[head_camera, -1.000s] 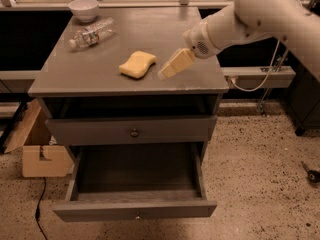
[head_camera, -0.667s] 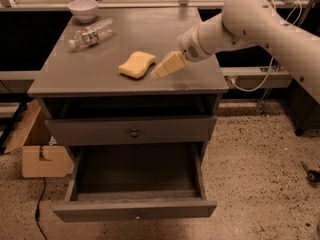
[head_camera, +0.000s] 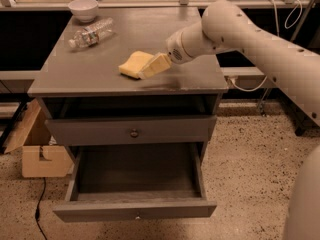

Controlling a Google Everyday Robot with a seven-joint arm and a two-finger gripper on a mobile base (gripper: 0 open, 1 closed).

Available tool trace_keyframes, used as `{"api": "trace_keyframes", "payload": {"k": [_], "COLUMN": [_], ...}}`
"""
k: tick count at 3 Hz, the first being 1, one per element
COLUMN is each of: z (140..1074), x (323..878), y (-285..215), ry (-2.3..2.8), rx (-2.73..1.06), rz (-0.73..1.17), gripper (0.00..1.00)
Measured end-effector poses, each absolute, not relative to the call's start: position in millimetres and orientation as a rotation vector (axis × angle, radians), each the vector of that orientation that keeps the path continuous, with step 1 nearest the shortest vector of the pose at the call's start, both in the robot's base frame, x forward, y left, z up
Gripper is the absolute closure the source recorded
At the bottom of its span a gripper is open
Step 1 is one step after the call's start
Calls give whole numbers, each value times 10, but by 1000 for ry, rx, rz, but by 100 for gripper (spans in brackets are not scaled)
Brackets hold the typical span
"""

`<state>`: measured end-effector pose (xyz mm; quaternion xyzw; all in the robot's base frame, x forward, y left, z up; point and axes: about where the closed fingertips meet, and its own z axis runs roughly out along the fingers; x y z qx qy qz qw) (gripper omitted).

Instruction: Place sponge into middle drawer

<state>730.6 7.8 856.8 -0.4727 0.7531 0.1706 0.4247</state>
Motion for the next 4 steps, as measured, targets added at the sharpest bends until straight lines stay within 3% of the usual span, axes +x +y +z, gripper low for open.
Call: {"api": "trace_keyframes", "payload": {"k": [4], "z": [8447], "x": [7337], "y": [588], "ry": [1855], "rx": [-1231], "rz": [519], "gripper": [0]}}
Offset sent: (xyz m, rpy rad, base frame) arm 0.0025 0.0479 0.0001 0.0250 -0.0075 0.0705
